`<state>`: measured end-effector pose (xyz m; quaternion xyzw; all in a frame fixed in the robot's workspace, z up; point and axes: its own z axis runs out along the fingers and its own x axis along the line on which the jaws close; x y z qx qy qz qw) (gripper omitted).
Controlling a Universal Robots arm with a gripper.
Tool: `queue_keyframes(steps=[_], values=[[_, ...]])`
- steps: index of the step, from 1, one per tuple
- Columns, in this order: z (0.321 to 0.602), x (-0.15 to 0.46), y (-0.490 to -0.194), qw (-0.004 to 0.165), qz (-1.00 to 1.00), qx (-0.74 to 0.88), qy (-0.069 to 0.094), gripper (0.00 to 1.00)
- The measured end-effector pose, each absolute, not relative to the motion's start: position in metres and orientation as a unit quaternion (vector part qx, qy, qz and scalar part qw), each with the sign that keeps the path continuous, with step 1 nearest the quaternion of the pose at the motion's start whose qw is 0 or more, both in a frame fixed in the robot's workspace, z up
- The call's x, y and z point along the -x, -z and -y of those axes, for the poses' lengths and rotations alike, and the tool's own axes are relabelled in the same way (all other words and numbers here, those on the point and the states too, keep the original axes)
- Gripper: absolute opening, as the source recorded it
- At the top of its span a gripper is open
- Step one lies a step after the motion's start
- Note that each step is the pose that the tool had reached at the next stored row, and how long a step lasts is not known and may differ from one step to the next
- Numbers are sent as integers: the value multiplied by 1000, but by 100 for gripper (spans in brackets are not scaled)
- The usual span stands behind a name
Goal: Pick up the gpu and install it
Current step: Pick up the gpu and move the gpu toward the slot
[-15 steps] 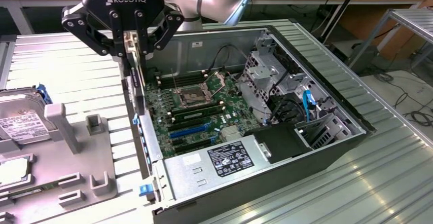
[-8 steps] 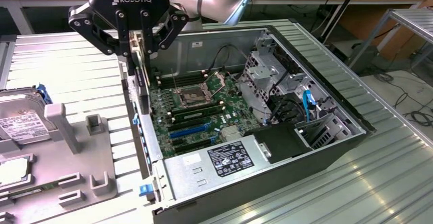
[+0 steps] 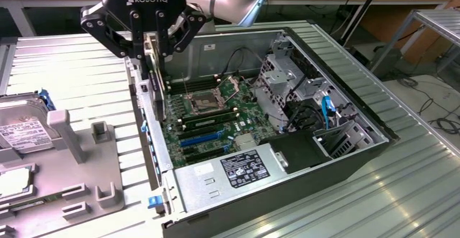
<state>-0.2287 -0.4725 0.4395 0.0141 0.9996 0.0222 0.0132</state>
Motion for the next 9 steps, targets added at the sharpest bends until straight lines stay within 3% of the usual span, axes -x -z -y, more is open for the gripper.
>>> queue_keyframes(steps=[9], values=[[473, 223, -440, 13, -1000, -14, -22, 27]])
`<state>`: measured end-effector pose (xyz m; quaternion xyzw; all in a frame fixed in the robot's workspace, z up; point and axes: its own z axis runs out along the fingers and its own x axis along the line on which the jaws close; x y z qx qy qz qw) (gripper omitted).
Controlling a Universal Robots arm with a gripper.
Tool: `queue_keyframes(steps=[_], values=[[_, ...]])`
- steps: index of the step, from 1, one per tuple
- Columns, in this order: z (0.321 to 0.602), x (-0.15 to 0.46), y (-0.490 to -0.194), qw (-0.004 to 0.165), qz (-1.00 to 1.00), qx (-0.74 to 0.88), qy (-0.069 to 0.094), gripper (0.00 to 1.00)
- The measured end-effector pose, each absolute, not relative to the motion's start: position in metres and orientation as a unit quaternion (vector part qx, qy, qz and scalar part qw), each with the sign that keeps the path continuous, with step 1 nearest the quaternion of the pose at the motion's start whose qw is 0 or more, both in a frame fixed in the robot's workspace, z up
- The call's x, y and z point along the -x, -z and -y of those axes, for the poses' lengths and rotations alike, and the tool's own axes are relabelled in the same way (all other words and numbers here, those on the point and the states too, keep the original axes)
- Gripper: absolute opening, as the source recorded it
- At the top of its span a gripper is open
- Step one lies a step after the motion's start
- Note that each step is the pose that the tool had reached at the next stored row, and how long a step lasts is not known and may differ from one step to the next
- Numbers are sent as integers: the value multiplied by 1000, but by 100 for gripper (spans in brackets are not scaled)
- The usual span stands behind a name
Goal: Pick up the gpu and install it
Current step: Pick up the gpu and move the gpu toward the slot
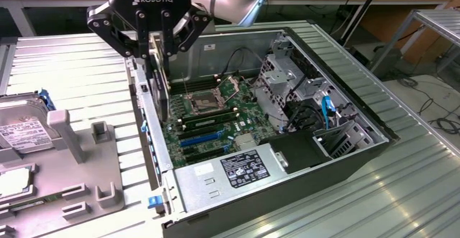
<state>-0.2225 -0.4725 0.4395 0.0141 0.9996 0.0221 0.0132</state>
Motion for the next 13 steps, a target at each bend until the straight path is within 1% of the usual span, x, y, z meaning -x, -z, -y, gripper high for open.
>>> queue_keyframes(steps=[13], values=[[473, 211, -439, 13, -1000, -14, -22, 27]])
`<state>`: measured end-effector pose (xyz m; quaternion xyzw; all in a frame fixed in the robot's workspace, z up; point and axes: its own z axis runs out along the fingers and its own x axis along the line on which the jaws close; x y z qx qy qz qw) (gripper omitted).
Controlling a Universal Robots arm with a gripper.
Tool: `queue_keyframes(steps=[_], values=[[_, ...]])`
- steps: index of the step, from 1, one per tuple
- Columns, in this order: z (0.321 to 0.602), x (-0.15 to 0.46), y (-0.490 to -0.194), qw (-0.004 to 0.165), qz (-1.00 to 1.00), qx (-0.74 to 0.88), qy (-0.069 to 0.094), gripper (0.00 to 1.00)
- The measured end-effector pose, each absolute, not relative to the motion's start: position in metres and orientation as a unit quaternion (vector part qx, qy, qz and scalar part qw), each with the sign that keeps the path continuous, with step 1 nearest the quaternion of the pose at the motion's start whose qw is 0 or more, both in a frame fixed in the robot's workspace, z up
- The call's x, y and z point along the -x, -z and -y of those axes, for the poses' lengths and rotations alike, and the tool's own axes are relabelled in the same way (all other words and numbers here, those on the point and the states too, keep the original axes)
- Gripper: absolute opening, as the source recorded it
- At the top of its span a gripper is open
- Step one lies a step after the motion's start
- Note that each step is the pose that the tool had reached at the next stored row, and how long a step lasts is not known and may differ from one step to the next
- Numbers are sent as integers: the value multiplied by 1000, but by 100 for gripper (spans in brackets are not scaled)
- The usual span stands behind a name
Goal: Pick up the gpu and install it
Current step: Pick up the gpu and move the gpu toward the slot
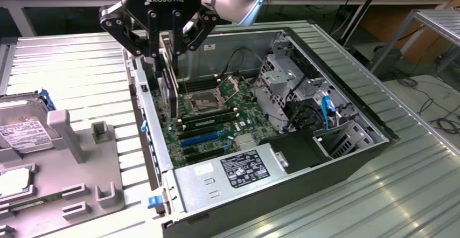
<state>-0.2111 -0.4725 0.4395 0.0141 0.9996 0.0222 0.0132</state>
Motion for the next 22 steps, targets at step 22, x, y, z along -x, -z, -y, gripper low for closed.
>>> queue_keyframes(steps=[22], values=[[473, 181, -440, 13, -1000, -14, -22, 27]])
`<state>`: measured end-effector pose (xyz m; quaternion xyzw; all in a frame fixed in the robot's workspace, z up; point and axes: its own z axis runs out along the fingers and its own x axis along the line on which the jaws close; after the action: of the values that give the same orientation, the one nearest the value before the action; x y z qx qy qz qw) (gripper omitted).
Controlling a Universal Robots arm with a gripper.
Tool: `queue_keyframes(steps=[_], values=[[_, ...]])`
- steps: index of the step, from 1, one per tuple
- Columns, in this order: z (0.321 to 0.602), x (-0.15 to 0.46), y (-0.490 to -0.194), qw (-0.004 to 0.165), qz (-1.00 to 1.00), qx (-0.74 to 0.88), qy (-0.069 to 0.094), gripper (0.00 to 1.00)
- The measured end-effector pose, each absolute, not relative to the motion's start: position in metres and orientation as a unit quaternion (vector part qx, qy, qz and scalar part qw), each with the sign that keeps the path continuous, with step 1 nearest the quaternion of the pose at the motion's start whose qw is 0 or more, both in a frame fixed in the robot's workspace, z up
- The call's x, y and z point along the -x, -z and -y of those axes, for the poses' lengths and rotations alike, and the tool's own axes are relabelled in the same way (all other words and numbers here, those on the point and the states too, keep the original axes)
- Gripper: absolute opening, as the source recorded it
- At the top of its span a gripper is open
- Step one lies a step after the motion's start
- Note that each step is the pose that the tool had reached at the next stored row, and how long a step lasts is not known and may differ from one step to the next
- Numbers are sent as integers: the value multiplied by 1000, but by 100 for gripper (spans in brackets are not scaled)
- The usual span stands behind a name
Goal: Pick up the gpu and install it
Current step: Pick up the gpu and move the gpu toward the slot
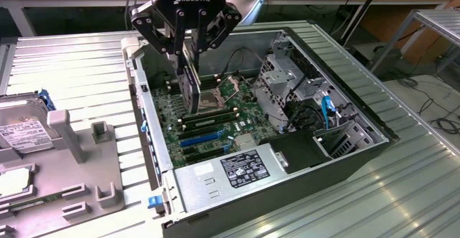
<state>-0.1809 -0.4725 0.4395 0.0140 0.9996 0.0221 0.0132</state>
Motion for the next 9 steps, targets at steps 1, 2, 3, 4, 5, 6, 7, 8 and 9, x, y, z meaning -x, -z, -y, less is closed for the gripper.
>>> queue_keyframes(steps=[1, 2, 3, 4, 5, 6, 7, 8, 9], values=[[473, 180, -439, 13, -1000, -14, -22, 27], [473, 179, -439, 13, -1000, -14, -22, 27], [473, 178, -439, 13, -1000, -14, -22, 27], [473, 175, -440, 13, -1000, -14, -22, 27], [473, 174, -440, 13, -1000, -14, -22, 27], [473, 173, -439, 13, -1000, -14, -22, 27], [472, 172, -439, 13, -1000, -14, -22, 27], [473, 171, -439, 13, -1000, -14, -22, 27], [473, 170, -439, 13, -1000, -14, -22, 27]])
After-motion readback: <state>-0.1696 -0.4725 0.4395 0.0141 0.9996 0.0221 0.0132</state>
